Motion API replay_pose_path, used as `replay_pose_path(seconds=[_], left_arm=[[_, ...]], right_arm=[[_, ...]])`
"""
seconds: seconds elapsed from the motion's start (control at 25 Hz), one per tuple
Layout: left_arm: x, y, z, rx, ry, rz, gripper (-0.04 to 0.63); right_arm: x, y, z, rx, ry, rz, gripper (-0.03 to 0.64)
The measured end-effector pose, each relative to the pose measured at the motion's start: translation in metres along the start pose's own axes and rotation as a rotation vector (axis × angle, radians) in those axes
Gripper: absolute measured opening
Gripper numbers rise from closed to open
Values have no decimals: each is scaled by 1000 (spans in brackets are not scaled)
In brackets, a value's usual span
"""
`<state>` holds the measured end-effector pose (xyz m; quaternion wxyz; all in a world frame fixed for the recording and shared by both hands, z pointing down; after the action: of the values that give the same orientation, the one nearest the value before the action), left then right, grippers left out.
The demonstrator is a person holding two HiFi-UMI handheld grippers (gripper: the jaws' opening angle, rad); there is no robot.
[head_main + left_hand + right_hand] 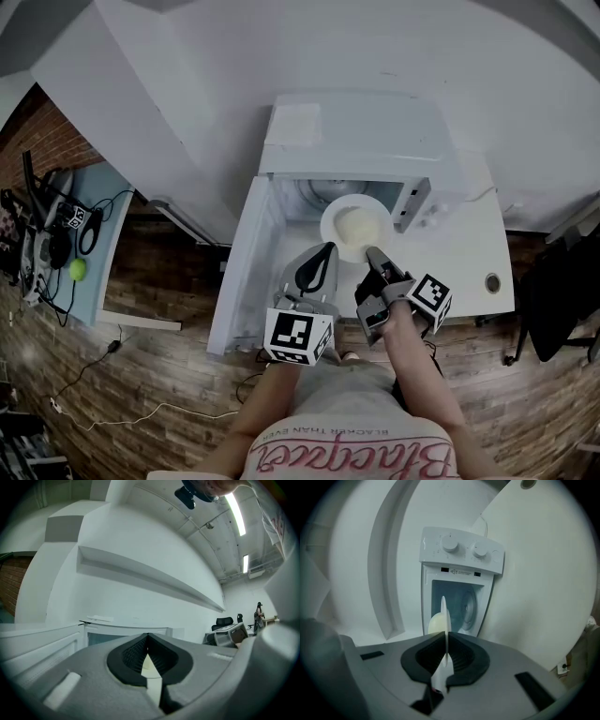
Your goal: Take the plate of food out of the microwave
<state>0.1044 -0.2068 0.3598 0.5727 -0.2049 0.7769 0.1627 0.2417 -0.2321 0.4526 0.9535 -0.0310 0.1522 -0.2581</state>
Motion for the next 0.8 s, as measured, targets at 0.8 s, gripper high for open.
replay_pose_path(seconds=[0.8], left_arm=[[43,9,15,-14,-16,90,5]], right_arm=[[5,20,-40,59,31,4,21]])
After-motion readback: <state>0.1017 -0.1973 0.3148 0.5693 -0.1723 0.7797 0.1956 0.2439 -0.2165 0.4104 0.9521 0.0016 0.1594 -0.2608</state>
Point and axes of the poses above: the fingertips, and each gripper's own axes: y backward along the fingers, z to its right, x out of its top, the point moved 5 cm from there along y, backward along the fingers, and after that the axes turned 14 degrees about y, right-handed, at the moved point
